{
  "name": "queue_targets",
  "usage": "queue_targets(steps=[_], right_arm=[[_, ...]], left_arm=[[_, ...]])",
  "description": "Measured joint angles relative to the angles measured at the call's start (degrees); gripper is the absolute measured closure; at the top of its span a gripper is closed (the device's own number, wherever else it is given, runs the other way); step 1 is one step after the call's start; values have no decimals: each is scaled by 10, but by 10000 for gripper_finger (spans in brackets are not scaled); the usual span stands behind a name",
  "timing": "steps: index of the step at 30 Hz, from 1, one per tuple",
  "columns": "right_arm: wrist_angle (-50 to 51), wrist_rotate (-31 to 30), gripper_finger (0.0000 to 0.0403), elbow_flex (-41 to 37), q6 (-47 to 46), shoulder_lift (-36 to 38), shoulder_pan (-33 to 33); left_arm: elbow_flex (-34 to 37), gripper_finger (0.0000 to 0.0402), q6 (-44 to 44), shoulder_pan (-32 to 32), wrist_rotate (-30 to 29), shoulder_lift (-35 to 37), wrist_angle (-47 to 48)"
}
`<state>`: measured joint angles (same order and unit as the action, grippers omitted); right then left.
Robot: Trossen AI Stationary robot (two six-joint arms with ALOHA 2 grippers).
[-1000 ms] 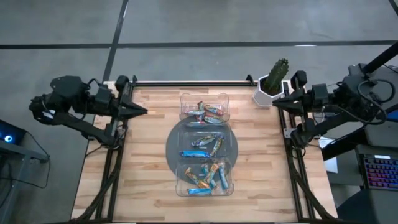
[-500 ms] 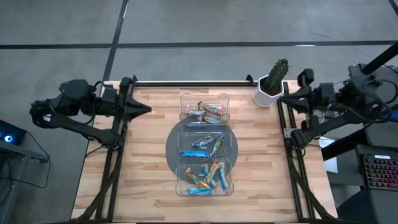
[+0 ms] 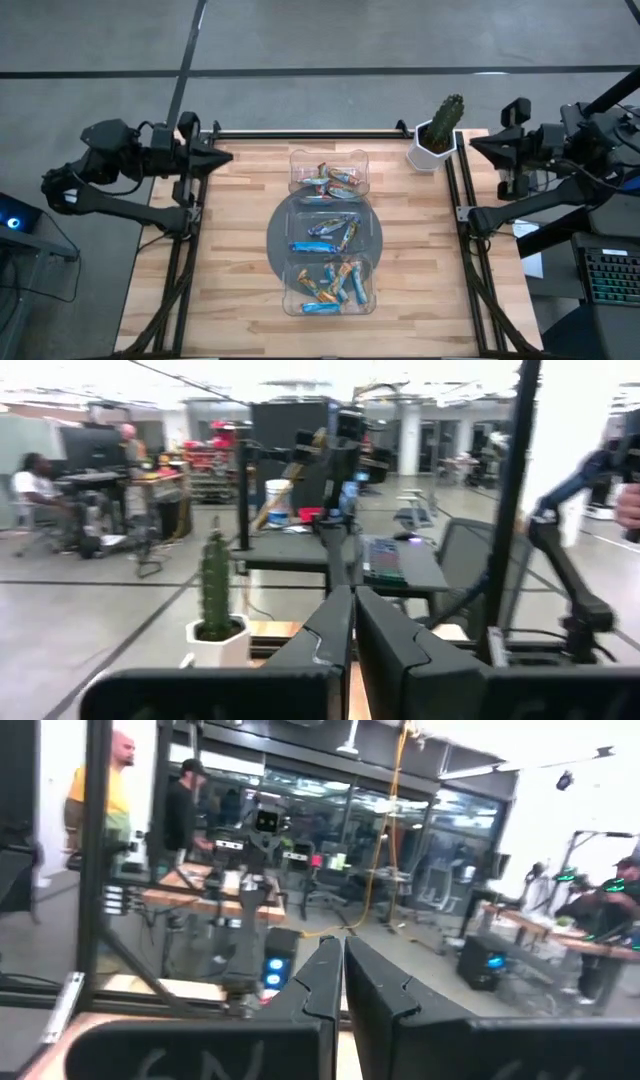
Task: Pick and place Granola Bars by type
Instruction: Return to Home Position
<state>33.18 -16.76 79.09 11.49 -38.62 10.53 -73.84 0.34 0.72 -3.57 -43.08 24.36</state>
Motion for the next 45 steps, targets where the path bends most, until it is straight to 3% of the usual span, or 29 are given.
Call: queue_targets(steps=[11, 21, 27, 30, 34, 45], right_arm=[[-11, -60, 395, 3, 52, 7, -24], [-23, -72, 395, 3, 67, 52, -23], [69, -45, 395, -16, 4, 77, -23], [61, 7, 395, -54, -28, 93, -23], [45, 15, 395, -111, -59, 120, -23], [-105, 32, 395, -335, -62, 255, -23]], left_arm=[[0, 401, 9, -100, 7, 6, -5], [-15, 401, 31, -139, 30, 6, -10], [-1, 401, 20, -141, 85, 9, 28], [28, 401, 5, -145, 129, 1, 17], [92, 401, -19, -160, 171, -1, -34], [331, 402, -105, -246, 246, 22, -300]])
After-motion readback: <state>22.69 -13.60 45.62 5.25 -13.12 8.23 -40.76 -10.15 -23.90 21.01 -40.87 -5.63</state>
